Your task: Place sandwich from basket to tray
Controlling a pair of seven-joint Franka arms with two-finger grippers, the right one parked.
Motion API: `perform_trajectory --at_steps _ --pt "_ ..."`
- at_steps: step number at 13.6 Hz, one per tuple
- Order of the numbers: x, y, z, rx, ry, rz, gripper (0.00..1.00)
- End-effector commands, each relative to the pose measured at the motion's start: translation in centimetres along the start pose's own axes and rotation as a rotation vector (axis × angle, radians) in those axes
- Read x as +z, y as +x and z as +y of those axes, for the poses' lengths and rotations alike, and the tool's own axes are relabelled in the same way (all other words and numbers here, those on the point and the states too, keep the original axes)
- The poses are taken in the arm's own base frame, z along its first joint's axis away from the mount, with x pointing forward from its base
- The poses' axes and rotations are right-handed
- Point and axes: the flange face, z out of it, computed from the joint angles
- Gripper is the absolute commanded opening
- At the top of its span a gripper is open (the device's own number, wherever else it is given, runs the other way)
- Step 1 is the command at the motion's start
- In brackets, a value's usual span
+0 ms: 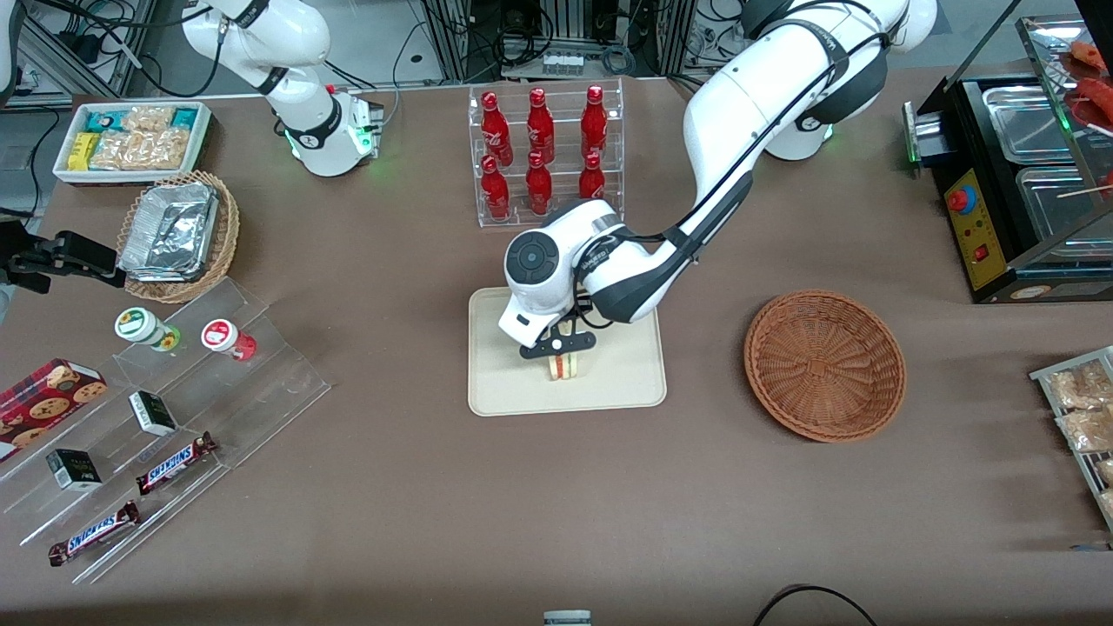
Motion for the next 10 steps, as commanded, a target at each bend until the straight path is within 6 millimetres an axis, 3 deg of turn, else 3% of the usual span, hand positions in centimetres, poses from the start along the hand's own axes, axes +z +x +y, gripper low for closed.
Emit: perform_trajectory --at_steps 1,2,3,5,7,10 --pt "1.0 -0.1 1.1 -0.03 0.01 0.03 0.13" --pt "1.5 -0.3 1.2 -0.034 0.018 0.038 0.43" --pt "1.7 -0.3 1.2 -0.029 0.023 0.04 0.97" --pt "1.5 -0.2 1.1 -0.028 0.019 0.043 1.0" --pt "0.1 0.0 0.9 -0.035 0.014 0.053 1.0" --pt "-5.1 0.0 -0.2 -0.049 0.012 0.072 1.0"
